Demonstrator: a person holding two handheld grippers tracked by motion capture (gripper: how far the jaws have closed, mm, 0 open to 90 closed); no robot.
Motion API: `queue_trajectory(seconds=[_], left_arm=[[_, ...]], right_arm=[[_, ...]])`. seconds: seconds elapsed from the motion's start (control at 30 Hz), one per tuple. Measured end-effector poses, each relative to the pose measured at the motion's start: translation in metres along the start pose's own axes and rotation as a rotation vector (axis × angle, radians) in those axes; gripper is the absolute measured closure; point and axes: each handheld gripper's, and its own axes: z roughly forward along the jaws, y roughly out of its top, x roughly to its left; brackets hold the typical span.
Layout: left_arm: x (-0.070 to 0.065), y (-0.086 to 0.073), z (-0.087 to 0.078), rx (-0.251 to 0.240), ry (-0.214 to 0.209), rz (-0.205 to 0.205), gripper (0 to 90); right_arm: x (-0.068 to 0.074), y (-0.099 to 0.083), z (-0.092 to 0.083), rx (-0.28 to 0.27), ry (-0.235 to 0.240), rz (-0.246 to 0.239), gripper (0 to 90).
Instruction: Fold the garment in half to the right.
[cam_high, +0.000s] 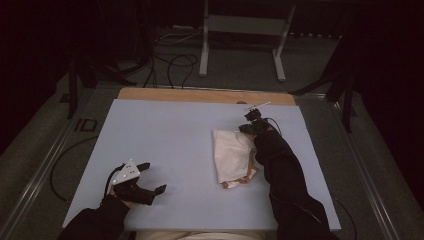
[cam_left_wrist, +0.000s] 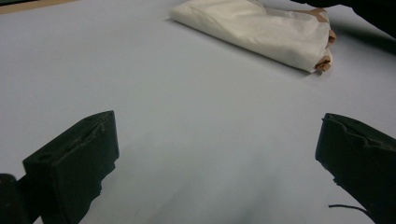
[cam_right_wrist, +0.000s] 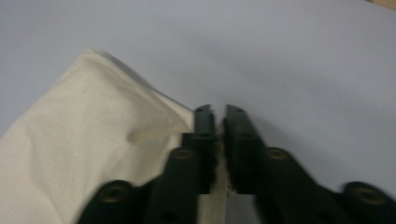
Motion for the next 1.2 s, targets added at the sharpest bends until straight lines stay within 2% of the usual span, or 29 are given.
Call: queue_trajectory(seconds=[0.1, 0.27, 0.4, 0.47, 0.87, 1.07, 1.2], left_arm=[[0.0, 0.0, 0.001, 0.002, 0.0, 0.001, 0.3], [0.0, 0.0, 0.002, 0.001, -0.002, -0.001, 0.3], [0.0, 0.001, 0.001, -0.002, 0.0, 0.001, 0.3], [0.0, 0.0, 0.001, -0.001, 0.002, 0.0, 0.3], [0.0, 0.0, 0.002, 0.0, 0.005, 0.0, 0.3], [0.0, 0.0, 0.001, 0.001, 0.007, 0.0, 0.3], [0.0, 0.0, 0.0, 0.0, 0.01, 0.003, 0.3]], right_arm=[[0.001, 0.0, -0.005, -0.016, -0.029, -0.035, 89.9], [0.001, 0.0, -0.017, -0.072, -0.06, -0.056, 90.0], [-0.006, -0.005, -0.027, -0.144, -0.084, -0.036, 90.0], [-0.01, -0.009, -0.029, -0.158, -0.098, -0.022, 89.9], [-0.019, -0.023, -0.011, -0.115, -0.114, 0.018, 88.3], [-0.022, -0.028, 0.0, -0.091, -0.126, 0.029, 75.5], [-0.023, -0.031, 0.003, -0.091, -0.132, 0.042, 71.3]])
